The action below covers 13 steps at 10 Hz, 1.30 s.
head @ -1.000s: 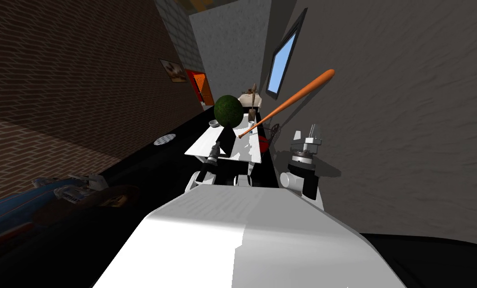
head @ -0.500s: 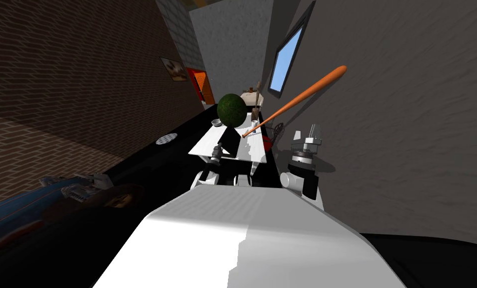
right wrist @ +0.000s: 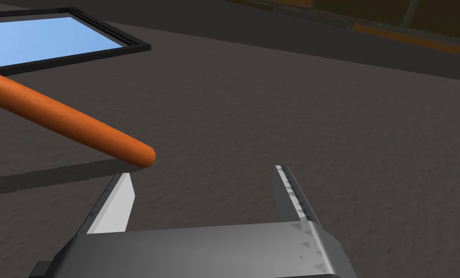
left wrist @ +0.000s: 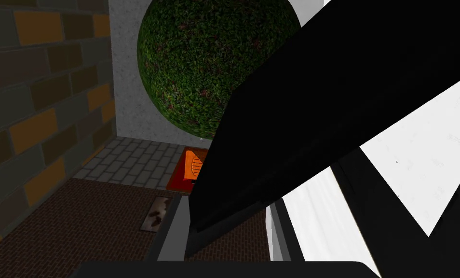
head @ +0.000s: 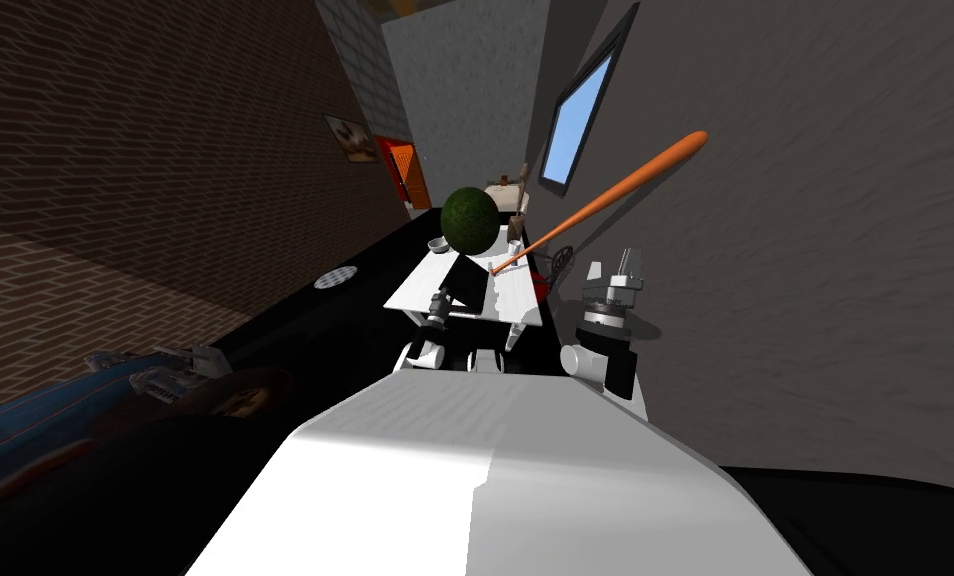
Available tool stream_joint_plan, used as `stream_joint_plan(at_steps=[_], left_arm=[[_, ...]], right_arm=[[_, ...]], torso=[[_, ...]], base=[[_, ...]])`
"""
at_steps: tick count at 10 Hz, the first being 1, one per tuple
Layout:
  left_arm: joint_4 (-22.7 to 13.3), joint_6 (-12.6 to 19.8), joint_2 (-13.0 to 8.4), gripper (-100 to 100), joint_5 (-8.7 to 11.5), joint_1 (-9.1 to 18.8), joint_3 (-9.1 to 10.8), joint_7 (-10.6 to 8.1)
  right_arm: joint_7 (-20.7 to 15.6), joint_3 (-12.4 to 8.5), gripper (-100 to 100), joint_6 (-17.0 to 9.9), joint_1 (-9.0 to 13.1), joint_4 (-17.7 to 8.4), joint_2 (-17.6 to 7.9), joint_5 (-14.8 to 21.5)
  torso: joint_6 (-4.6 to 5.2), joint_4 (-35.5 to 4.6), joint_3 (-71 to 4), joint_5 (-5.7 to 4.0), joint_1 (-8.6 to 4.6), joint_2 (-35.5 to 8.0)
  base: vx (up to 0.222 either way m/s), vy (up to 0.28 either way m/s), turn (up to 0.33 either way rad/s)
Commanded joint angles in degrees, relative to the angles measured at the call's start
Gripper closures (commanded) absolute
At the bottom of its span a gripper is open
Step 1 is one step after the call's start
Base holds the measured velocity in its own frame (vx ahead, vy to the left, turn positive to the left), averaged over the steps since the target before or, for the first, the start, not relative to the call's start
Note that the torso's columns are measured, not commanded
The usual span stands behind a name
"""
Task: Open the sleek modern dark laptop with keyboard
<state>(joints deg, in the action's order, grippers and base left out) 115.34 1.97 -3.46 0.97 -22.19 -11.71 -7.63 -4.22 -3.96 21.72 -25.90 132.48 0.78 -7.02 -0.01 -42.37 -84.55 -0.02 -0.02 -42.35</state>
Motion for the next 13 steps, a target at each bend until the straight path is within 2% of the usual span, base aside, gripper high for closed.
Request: stream_joint_plan(at_steps=[1, 2, 3, 4, 13], left_arm=[[-3.05, -2.01, 1.97, 100, 2.49, 1.11, -0.17, -2.38], [-2.14, -1.29, 1.47, 100, 1.84, 0.59, -0.21, -1.68], [-4.04, -2.81, 1.71, 100, 3.02, 0.8, -0.42, -2.96], [-1.71, -0.98, 1.44, -100, 2.47, 0.0, -0.43, -2.4], [12.88, 8.16, 0.24, -100, 2.24, -5.58, -1.57, -3.08]], right_arm=[[0.0, 0.0, 0, 0.0, 0.0, 0.0, 0.0, 0.0], [0.0, 0.0, 0, 0.0, 0.0, 0.0, 0.0, 0.0], [0.0, 0.0, 0, 0.0, 0.0, 0.0, 0.0, 0.0], [0.0, 0.01, 0, 0.0, 0.0, 0.0, 0.01, 0.0], [0.0, 0.01, 0, 0.0, 0.0, 0.0, 0.01, 0.0]], torso=[[-0.01, -0.02, 0.05, 0.01, 0.05, -0.08], [-0.01, -0.03, 0.07, 0.01, 0.04, -0.1], [0.0, -0.03, 0.05, -0.04, -0.15, -0.08], [0.03, 0.0, 0.02, -0.04, -0.14, -0.02], [0.01, -0.03, 0.05, 0.0, 0.01, -0.08]], base=[[-0.015, 0.099, 0.005], [-0.005, 0.044, -0.002], [0.001, 0.038, 0.003], [0.01, 0.022, -0.002], [0.028, -0.007, 0.001]])
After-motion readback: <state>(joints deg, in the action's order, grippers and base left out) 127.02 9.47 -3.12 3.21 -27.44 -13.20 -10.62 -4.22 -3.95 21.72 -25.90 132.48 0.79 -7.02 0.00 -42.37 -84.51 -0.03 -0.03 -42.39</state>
